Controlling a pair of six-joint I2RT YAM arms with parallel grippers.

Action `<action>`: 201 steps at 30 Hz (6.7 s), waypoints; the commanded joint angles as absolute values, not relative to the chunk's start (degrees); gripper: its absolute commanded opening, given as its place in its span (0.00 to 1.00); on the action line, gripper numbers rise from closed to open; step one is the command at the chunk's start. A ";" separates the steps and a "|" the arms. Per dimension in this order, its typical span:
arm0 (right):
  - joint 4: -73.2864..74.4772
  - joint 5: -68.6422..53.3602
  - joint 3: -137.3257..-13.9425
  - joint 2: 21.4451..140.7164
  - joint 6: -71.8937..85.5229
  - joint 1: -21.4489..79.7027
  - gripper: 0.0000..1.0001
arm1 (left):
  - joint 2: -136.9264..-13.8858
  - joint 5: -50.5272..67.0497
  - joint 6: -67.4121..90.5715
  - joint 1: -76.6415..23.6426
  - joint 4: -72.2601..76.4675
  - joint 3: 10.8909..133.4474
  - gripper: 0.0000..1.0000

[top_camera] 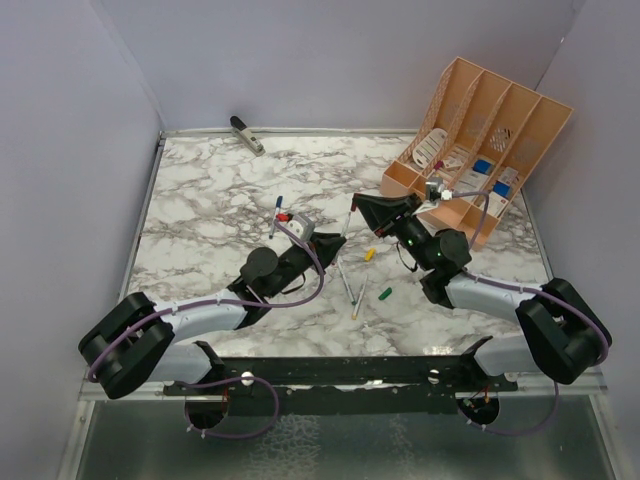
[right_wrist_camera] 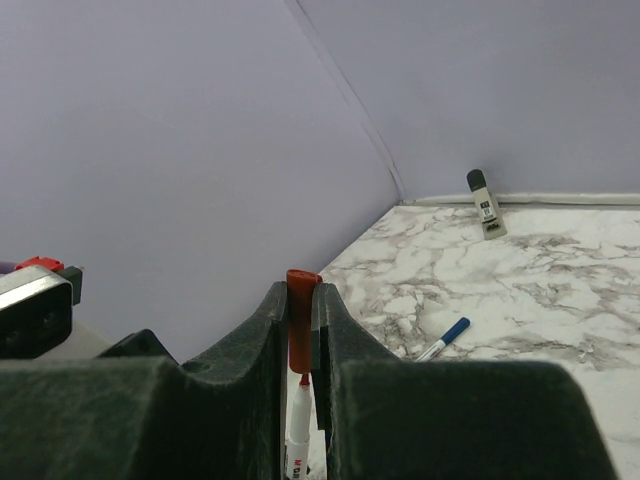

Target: Insert the pens into the pen caps

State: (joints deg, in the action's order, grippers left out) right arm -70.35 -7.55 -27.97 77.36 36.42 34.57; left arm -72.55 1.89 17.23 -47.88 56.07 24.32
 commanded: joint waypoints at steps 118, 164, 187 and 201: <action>-71.67 -7.29 -28.71 75.94 33.55 35.95 0.01 | -70.85 3.67 16.46 -47.17 60.12 24.25 0.00; -74.01 -6.69 -30.42 77.04 32.67 35.95 0.01 | -71.30 3.43 15.29 -47.18 60.21 23.91 0.00; -74.27 -8.33 -30.48 78.21 35.27 36.00 0.01 | -71.45 3.25 15.43 -47.06 60.12 24.11 0.00; -74.58 -9.00 -30.56 79.33 35.75 36.03 0.01 | -71.30 3.02 15.55 -47.04 60.18 24.10 0.00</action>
